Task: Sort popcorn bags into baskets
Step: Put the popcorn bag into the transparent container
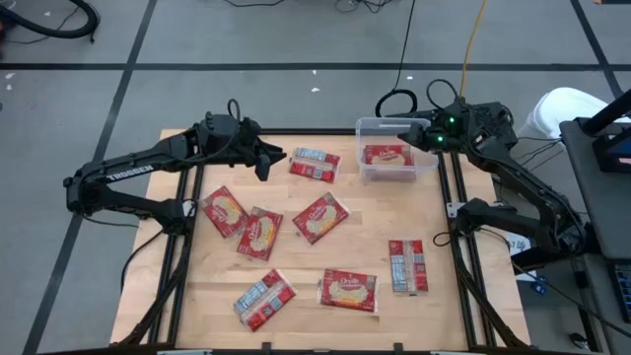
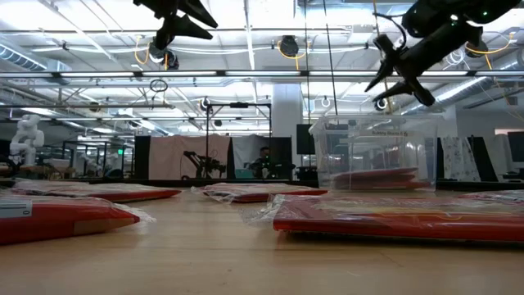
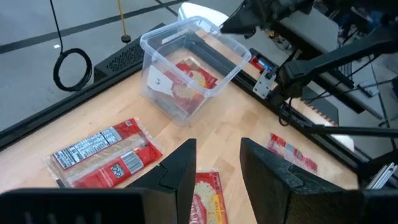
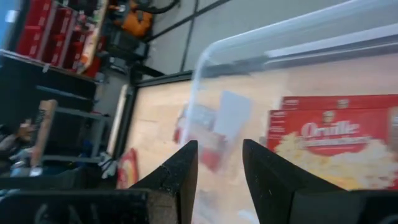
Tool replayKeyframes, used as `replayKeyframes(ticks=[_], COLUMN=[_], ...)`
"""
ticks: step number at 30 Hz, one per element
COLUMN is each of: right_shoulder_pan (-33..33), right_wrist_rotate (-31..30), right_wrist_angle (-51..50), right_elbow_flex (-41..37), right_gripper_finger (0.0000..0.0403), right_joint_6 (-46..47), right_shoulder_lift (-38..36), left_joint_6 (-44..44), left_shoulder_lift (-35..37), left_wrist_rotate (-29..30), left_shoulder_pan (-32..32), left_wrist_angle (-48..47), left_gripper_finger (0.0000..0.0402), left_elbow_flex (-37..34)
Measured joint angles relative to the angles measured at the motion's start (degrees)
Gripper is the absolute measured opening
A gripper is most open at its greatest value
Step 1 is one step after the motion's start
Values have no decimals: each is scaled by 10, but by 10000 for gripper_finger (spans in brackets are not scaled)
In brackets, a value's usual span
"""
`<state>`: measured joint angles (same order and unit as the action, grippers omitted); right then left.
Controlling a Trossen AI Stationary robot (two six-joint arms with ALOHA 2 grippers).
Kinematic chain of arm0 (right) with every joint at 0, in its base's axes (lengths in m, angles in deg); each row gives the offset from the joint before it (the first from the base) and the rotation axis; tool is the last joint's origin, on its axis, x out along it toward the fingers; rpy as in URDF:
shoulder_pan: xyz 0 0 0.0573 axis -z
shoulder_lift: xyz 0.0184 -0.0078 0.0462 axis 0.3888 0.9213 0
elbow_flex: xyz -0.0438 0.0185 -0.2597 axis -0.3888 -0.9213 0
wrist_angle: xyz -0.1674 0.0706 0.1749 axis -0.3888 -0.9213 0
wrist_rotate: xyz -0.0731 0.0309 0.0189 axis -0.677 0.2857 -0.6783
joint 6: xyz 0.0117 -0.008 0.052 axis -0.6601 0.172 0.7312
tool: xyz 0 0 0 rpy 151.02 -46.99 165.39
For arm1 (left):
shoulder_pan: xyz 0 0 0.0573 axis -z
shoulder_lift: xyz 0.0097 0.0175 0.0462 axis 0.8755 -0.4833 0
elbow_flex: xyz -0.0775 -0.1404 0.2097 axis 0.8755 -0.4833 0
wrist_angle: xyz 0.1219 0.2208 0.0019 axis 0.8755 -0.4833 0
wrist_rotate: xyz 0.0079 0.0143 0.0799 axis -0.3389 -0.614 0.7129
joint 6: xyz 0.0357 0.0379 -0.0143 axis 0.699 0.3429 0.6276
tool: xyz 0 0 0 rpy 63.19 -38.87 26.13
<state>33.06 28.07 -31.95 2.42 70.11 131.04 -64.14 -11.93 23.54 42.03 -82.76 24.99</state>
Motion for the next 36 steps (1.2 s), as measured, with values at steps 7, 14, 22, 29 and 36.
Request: replayKeyframes(ticks=[7,14,22,29,36], right_shoulder_pan=[-66,-155,-236,-300,-385], right_wrist_rotate=[-2,-34,-77,-77,-78], right_wrist_angle=[29,92,109,109,106], right_elbow_flex=[0,0,0,0,0], right_gripper_finger=[121,121,121,121,121], right_joint_6=[38,73,106,142,159], right_shoulder_lift=[-21,-22,-21,-21,24], left_joint_6=[14,-15,16,-19,25], left_shoulder_lift=[0,-43,-126,-208,-284], left_wrist_rotate=[36,28,-48,-86,-81], left_shoulder_pan=[0,6,43,49,48], left_wrist_angle=[-67,-180,-192,-152,38], left_gripper_finger=[129,129,129,129,129], left_elbow_flex=[0,0,-1,-1,1])
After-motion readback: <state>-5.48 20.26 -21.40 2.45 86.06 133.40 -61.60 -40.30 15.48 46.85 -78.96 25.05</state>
